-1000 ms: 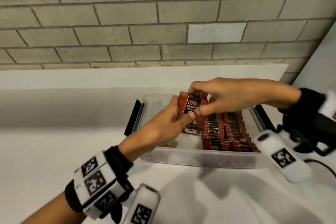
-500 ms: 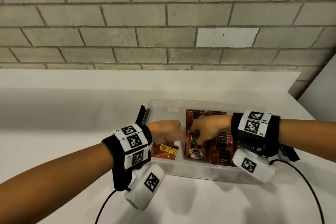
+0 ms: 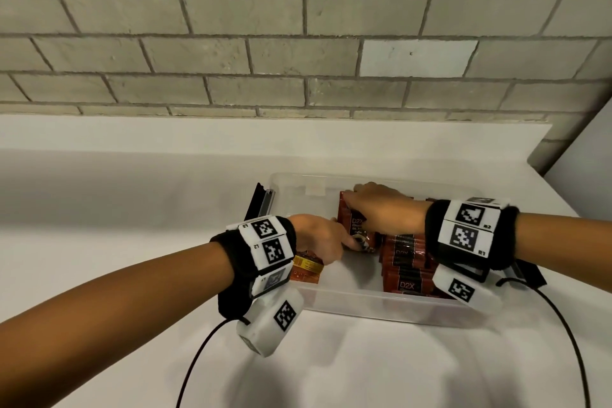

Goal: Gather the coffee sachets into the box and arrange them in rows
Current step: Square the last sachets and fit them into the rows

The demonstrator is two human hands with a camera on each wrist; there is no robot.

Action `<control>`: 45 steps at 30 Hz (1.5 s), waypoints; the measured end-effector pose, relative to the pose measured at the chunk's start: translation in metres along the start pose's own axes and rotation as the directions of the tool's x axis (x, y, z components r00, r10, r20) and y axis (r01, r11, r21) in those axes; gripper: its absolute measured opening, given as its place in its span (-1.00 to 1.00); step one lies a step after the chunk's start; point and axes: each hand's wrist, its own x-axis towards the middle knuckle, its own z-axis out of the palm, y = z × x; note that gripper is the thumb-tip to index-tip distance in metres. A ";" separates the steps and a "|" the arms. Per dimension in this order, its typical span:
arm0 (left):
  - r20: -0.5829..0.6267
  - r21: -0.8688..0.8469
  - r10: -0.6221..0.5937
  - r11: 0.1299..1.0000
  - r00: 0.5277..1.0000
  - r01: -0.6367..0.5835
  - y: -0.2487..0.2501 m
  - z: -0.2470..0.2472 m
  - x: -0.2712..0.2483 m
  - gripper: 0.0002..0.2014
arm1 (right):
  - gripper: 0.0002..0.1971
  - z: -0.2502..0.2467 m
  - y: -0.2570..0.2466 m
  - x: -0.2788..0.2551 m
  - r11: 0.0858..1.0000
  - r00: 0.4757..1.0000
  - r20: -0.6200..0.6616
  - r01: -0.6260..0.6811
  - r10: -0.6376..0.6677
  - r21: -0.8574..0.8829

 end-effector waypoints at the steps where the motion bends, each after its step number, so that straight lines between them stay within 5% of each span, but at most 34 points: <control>1: -0.001 0.006 -0.008 1.000 1.000 0.008 0.001 0.000 0.001 -0.29 | -0.73 0.000 0.001 -0.001 1.000 1.000 -0.026 0.011 -0.011 0.019; 5: 0.003 0.048 -0.026 0.999 1.000 0.025 0.003 0.002 0.001 -0.30 | -0.56 -0.008 0.005 -0.006 0.989 0.999 -0.040 -0.002 0.008 0.149; 14: 0.010 0.050 0.019 0.999 1.000 -0.019 0.004 0.006 0.004 -0.29 | -0.82 -0.005 0.015 -0.007 0.988 1.000 -0.016 -0.023 0.026 0.152; 21: 0.036 0.183 0.011 0.983 0.999 -0.017 -0.004 -0.004 0.004 -0.40 | -0.74 -0.012 0.014 -0.010 0.974 1.000 -0.003 0.006 -0.006 0.225; 25: 0.119 0.431 -0.088 0.902 0.989 0.028 -0.020 -0.007 0.006 -0.30 | -0.79 -0.034 0.020 -0.021 0.935 0.998 -0.049 -0.023 0.043 0.353; 28: 0.067 0.568 -0.088 0.822 0.994 0.034 -0.025 -0.004 0.007 -0.23 | -0.84 -0.051 0.026 -0.041 0.929 0.998 -0.040 -0.036 0.055 0.368; 35: -0.058 0.737 -0.059 0.671 0.997 0.082 -0.031 0.003 0.008 -0.45 | -0.86 -0.051 0.033 -0.095 0.895 0.993 -0.095 -0.019 0.068 0.446; 45: -0.073 0.636 -0.101 0.762 0.992 0.124 -0.040 0.010 0.006 -0.43 | -0.89 -0.028 0.025 -0.133 0.846 0.994 -0.086 -0.006 0.062 0.534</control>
